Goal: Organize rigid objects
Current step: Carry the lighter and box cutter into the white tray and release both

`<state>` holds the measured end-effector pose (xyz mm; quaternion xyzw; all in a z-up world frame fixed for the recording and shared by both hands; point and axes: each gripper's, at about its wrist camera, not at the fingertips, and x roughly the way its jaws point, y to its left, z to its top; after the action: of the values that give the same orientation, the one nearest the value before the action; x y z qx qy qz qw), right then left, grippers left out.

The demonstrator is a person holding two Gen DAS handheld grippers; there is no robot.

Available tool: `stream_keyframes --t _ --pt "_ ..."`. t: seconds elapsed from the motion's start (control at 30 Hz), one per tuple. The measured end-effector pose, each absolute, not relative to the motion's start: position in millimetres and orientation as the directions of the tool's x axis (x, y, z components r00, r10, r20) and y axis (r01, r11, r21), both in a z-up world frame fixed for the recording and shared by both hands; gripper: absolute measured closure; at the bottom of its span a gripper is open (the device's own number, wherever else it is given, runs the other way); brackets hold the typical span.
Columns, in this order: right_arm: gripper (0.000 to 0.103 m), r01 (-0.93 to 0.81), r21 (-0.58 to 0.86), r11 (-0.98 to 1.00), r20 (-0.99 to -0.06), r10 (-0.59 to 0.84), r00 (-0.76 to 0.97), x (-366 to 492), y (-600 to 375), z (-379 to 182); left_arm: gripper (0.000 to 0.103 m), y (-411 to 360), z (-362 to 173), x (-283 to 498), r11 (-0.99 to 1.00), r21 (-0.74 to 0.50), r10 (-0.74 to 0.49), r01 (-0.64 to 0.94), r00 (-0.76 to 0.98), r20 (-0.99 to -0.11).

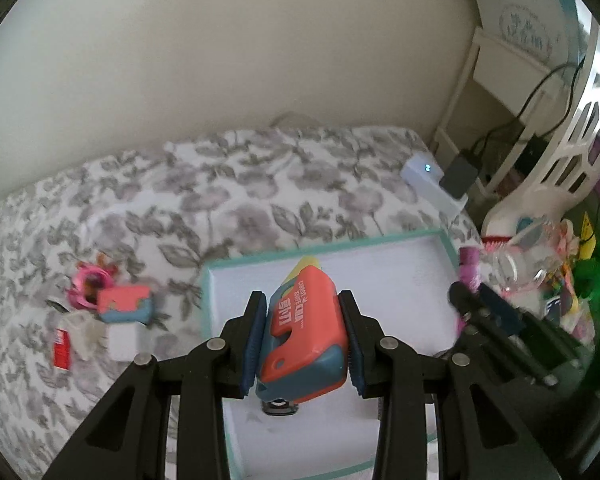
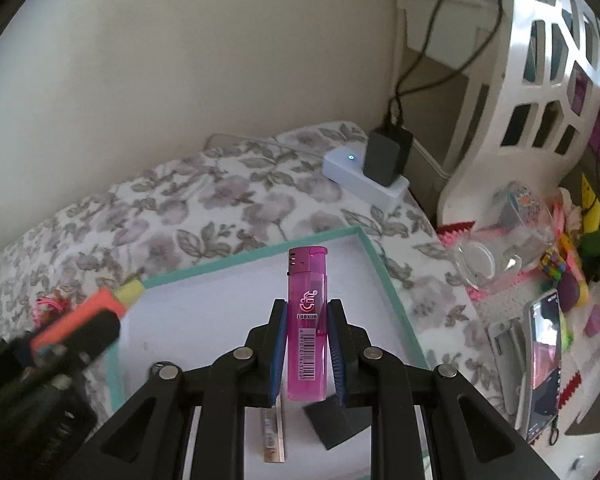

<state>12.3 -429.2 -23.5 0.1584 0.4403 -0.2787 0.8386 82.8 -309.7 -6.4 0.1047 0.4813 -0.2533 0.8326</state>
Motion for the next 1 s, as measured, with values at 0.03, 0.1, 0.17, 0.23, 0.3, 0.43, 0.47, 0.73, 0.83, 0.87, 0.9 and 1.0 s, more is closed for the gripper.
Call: stream_keyframes --t 0.03,0.1,0.17,0.23,0.3,0.43,0.47,0.73,0.83,0.87,0.9,1.0 --pt "0.082 0.613 0.015 0.79 -0.833 -0.329 0.444 13 -432 -27 0.065 -311 -14 82 0.85 -0.071 -0.318 0.522 0.399 -0.86" --pt "0.082 0.621 0.011 0.784 -0.845 -0.325 0.425 13 -435 -35 0.065 -311 -30 82 0.85 -0.079 -0.313 0.521 0.38 -0.871" --pt "0.082 0.623 0.016 0.782 -0.862 -0.306 0.405 15 -438 -46 0.065 -313 -43 85 0.853 -0.094 -0.307 0.513 0.349 -0.885" --pt "0.082 0.62 0.013 0.784 -0.875 -0.292 0.387 17 -439 -56 0.065 -314 -52 86 0.851 -0.108 -0.31 0.514 0.326 -0.893" --pt "0.082 0.62 -0.001 0.784 -0.887 -0.287 0.362 18 -440 -66 0.065 -317 -56 84 0.848 -0.101 -0.305 0.521 0.322 -0.896" --pt "0.082 0.631 0.005 0.776 -0.906 -0.263 0.331 16 -442 -82 0.065 -320 -65 83 0.845 -0.096 -0.295 0.526 0.308 -0.905" --pt "0.082 0.633 0.004 0.775 -0.909 -0.26 0.324 16 -442 -85 0.065 -320 -70 84 0.846 -0.106 -0.295 0.523 0.292 -0.91" --pt "0.082 0.628 -0.006 0.778 -0.926 -0.241 0.29 18 -441 -101 0.068 -318 -89 86 0.852 -0.119 -0.282 0.51 0.255 -0.925" --pt "0.081 0.628 -0.008 0.778 -0.925 -0.244 0.29 18 -441 -101 0.068 -318 -89 85 0.851 -0.118 -0.283 0.512 0.257 -0.924" --pt "0.081 0.629 -0.008 0.777 -0.925 -0.244 0.29 18 -441 -101 0.068 -319 -89 85 0.851 -0.121 -0.285 0.512 0.255 -0.924" --pt "0.081 0.629 -0.009 0.777 -0.925 -0.245 0.289 18 -441 -101 0.068 -319 -89 85 0.85 -0.123 -0.287 0.512 0.254 -0.924" --pt "0.081 0.63 -0.013 0.776 -0.929 -0.242 0.279 18 -441 -101 0.068 -319 -89 85 0.851 -0.122 -0.286 0.511 0.255 -0.924"
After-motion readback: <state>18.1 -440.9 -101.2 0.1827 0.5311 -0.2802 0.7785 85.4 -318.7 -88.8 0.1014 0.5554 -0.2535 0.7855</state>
